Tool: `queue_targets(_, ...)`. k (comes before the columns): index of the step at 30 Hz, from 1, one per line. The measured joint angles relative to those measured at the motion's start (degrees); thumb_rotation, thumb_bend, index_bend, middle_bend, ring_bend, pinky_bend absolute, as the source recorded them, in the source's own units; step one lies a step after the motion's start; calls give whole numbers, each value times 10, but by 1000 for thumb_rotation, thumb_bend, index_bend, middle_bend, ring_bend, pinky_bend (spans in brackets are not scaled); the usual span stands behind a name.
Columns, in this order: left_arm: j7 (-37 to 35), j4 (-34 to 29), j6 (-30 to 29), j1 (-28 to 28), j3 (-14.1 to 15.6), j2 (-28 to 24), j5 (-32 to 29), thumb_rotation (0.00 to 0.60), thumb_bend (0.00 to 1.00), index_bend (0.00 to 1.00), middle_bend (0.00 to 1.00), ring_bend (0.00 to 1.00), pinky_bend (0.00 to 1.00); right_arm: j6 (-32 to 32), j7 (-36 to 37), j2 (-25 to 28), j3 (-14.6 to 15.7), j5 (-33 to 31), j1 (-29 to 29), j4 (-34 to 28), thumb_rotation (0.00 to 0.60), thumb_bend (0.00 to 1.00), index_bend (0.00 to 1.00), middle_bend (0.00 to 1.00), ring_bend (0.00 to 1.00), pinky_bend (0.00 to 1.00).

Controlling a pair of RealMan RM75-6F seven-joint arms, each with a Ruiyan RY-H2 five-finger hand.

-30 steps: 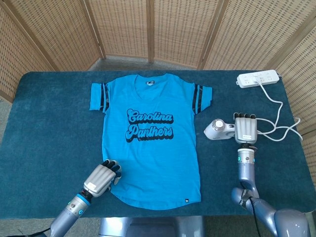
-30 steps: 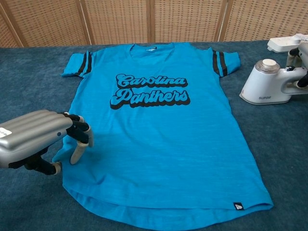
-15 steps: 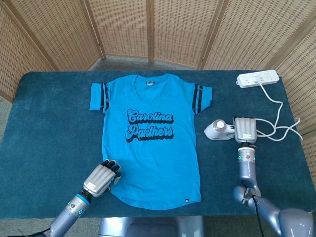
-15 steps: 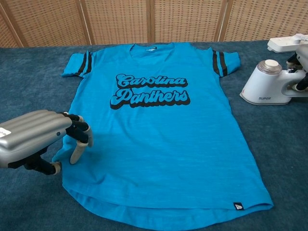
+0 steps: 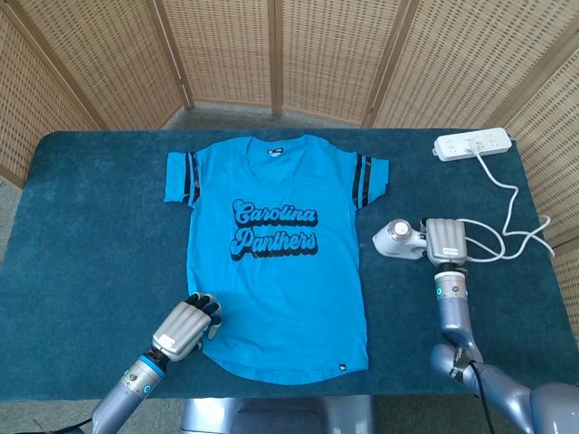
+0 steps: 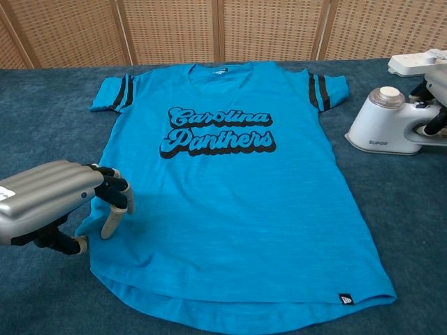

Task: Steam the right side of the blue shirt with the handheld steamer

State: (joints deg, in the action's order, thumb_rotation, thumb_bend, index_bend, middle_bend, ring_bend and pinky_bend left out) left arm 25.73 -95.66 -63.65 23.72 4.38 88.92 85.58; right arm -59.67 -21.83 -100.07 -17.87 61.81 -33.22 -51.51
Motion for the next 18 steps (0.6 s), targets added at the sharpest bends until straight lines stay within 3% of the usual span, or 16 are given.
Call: queue_targets(18, -1, 0, -6, -2, 0, 0, 4, 600, 426, 645, 367, 232, 222, -14, 76, 37, -7, 2, 18, -101, 600, 400, 673, 696, 714, 708)
